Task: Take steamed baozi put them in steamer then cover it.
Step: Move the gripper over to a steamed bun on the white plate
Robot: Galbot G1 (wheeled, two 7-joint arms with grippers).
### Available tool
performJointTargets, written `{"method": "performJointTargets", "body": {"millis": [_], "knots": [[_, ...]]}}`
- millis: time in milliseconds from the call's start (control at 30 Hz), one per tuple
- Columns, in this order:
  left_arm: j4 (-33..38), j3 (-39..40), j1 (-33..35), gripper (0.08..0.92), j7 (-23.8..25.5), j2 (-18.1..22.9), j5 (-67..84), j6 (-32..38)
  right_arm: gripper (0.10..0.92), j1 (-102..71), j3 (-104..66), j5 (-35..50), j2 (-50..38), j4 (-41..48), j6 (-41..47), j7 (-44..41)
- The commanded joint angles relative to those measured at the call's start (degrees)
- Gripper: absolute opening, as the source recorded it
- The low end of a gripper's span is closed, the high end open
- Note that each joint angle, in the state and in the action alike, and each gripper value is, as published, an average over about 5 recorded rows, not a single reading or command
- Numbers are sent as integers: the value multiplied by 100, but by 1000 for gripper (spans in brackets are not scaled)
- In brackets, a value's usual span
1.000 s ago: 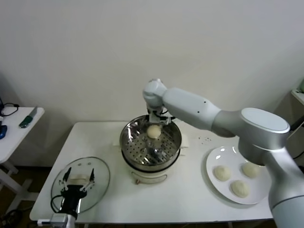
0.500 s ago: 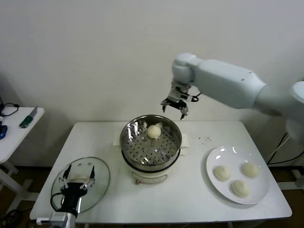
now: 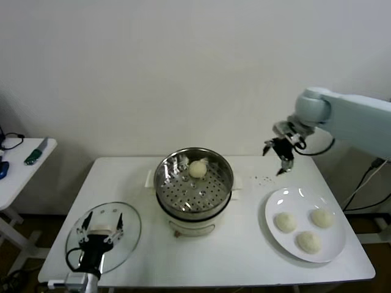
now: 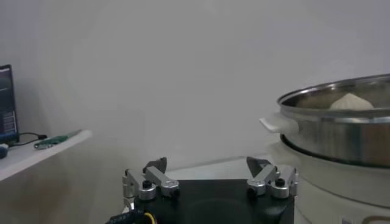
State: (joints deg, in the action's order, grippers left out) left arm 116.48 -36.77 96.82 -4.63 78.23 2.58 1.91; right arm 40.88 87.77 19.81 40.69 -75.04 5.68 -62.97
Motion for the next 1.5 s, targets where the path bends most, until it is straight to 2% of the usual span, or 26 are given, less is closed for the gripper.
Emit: {"method": "performJointTargets", "body": {"millis": [33, 333, 767, 1067, 1500], "knots": [[127, 24, -16, 823, -90, 113, 246, -166, 823, -1806, -904, -426, -1295, -406, 844, 156], [111, 54, 27, 823, -110, 169, 71, -166, 823, -3695, -2565, -1423, -1139, -65, 567, 175], [67, 8, 79, 823, -122, 174, 30, -145, 823, -3902, -2837, -1461, -672, 567, 447, 244], [95, 68, 53, 823, -129, 182, 52, -187, 819, -3900, -2816, -1440, -452, 687, 406, 221], [137, 96, 113, 823, -127, 205, 94, -235, 705, -3796, -2738, -1297, -429, 704, 324, 222]]}}
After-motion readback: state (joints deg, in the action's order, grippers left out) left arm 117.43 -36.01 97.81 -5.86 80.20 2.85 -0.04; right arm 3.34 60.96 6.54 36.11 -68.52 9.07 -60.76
